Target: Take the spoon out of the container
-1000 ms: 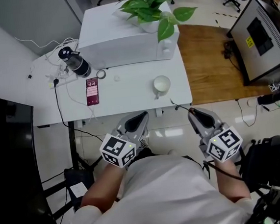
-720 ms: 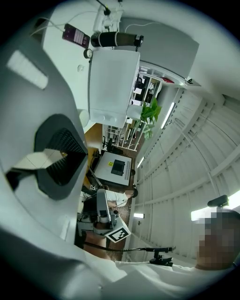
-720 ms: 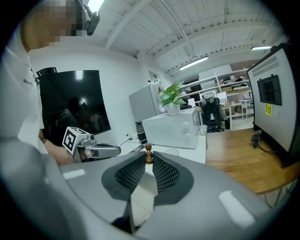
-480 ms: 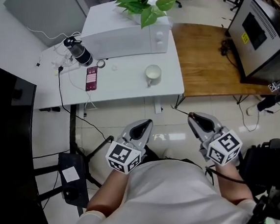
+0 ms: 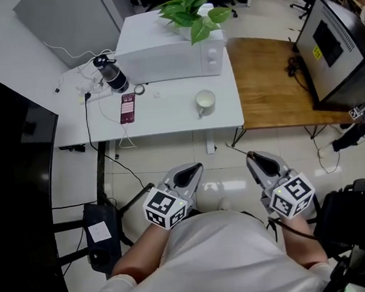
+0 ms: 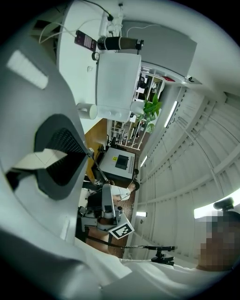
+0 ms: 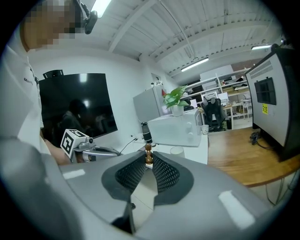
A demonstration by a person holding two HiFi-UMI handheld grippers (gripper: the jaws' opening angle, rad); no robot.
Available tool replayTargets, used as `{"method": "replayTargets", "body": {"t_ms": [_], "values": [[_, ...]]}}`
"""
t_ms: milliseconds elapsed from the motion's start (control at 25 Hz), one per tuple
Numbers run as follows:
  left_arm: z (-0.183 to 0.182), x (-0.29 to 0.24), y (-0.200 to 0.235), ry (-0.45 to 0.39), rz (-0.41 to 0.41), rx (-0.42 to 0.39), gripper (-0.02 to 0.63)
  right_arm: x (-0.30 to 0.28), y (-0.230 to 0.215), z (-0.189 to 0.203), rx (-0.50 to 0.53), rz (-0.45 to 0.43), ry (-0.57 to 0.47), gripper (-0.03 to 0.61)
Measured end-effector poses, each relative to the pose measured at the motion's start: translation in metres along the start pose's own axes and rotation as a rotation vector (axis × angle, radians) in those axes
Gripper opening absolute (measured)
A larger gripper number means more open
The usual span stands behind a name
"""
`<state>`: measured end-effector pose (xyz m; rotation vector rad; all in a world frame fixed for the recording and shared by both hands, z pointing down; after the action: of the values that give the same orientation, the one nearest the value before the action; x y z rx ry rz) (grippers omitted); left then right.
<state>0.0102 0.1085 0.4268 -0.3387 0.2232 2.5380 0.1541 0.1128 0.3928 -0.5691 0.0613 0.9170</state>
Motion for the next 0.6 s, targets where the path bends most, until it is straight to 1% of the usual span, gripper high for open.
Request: {"method": "replayTargets", "body": {"t_ms": [200, 600], "values": [[-0.001, 0.013, 0.014, -0.019, 0.005, 0.005, 0.003, -0.009, 0.014, 0.003, 0.007, 0.018, 0.001, 0.054], [0.01, 0.027, 0.012, -0.012, 0.034, 0.017, 0.005, -0.013, 0.026, 0.016, 0.002, 0.044, 0.037, 0.054]]}}
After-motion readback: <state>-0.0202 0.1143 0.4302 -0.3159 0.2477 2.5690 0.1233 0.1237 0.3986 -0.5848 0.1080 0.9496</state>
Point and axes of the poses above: the fingertips, and each gripper's own axes: x backward along the fingers, y to its left, z out of its underside, the point moved 1 cm from there along x, backward along the fingers, and after that the axes turned 11 degrees about -x, right-handed, at the moved point
